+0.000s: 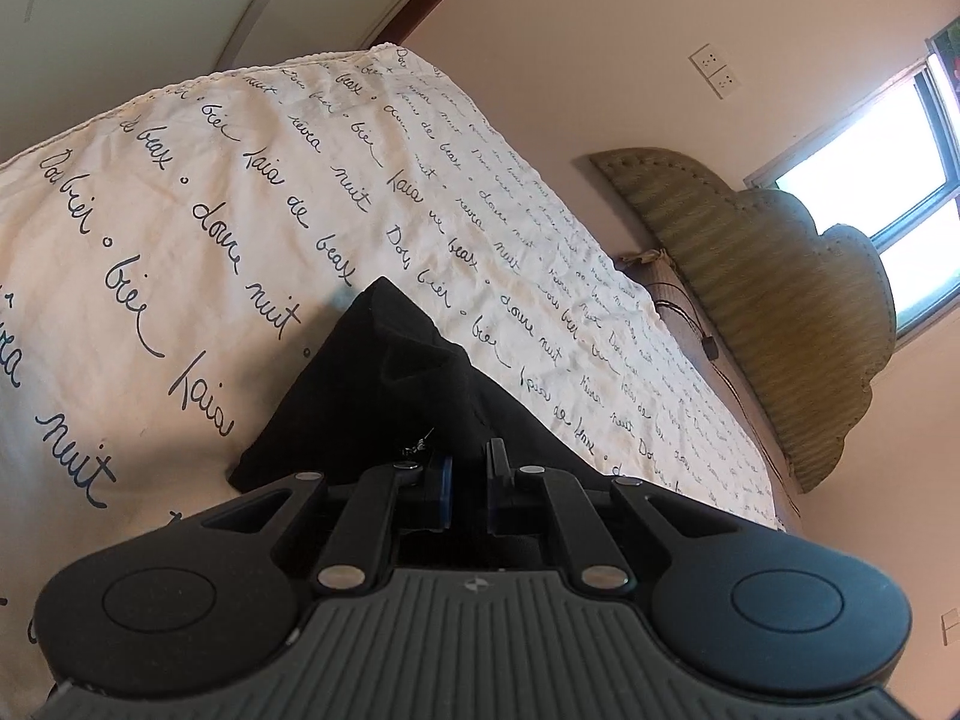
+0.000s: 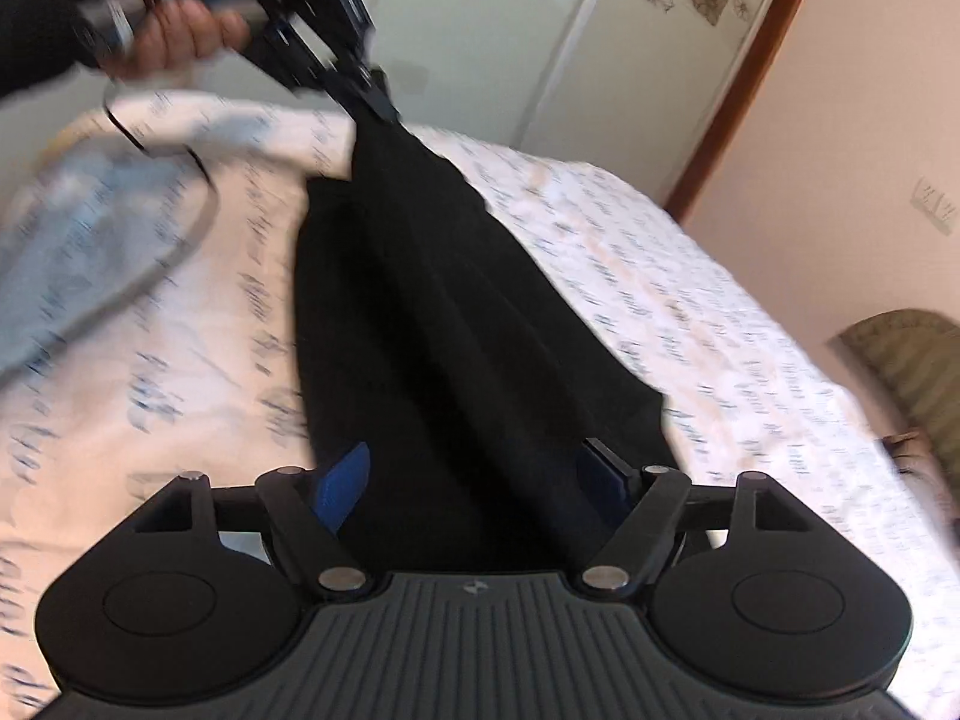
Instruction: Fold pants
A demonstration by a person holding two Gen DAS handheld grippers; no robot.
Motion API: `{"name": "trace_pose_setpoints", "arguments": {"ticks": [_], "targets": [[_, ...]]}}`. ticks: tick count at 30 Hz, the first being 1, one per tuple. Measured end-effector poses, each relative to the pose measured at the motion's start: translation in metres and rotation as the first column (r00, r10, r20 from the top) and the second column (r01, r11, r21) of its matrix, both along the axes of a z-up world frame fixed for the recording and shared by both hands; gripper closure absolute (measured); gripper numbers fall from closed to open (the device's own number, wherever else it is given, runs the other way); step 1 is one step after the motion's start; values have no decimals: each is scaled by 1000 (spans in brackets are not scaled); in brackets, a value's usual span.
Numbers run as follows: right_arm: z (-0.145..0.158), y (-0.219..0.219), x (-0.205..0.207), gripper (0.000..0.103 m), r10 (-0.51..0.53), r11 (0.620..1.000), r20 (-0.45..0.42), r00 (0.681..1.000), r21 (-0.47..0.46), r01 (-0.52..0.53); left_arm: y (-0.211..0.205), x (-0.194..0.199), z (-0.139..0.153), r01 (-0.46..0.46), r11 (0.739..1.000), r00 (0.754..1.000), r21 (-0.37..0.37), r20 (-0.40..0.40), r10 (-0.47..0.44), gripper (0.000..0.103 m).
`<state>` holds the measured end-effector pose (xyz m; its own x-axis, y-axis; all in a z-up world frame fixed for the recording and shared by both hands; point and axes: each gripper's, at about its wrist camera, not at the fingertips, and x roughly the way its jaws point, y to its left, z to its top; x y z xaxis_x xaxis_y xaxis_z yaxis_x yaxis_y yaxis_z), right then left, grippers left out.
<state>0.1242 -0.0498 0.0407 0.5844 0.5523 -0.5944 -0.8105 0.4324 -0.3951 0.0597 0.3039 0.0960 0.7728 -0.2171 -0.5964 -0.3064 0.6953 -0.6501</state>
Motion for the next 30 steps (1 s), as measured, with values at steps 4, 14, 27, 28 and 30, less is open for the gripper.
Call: {"name": "trace_pose_setpoints", "arguments": {"ticks": [4,14,27,28,30], "targets": [[-9,3,20,65,-55,997,9,998,-48,55,1,-2,1,0,1000,1000,-10,1,0,94],[-38,8,30,100,-65,982,100,993,-168,81,11,1,-11,-9,1000,1000,-14,-23,9,94],[-31,12,-25,101,34,987,-15,999,-157,-36,38,0,-58,-8,1000,988,-23,-157,4,90],[-33,14,-23,101,21,989,-22,1000,-145,-24,39,0,-62,-9,1000,987,-30,-161,4,90],[-33,14,-22,100,0,993,-37,999,-118,-4,37,-3,-57,1,1000,989,-2,-150,-2,83]]}}
